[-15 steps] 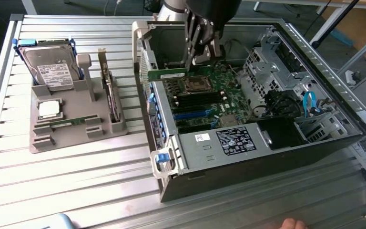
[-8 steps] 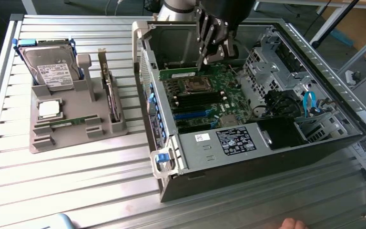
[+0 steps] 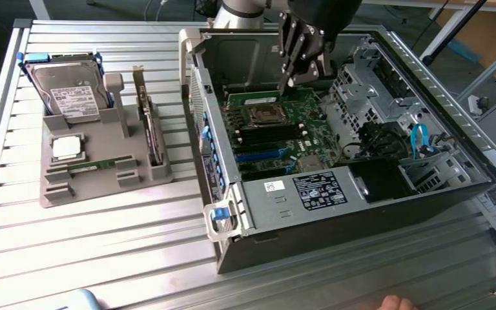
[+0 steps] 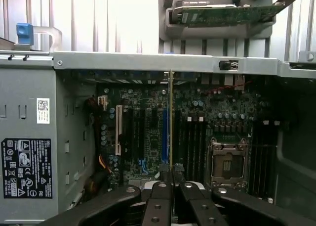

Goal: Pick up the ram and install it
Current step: 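Pick up the ram and move it above insertion slot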

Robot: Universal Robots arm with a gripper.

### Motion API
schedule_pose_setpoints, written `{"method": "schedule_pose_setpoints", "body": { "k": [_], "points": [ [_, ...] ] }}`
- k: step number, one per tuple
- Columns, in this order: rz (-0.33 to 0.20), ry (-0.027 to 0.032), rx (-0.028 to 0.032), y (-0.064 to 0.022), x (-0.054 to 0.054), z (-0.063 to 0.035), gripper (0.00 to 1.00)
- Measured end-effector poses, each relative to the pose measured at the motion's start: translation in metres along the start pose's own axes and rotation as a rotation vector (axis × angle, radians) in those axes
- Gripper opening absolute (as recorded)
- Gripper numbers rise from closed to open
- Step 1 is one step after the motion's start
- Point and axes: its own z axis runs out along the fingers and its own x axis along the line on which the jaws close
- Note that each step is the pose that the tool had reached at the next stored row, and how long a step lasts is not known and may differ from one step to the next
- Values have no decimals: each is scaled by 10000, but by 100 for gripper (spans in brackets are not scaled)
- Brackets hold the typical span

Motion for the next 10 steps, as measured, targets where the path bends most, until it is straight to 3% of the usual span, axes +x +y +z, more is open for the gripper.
{"method": "schedule_pose_setpoints", "body": {
  "k": [10],
  "points": [
    [1, 0, -10, -274, 14, 7, 12]
  ]
}}
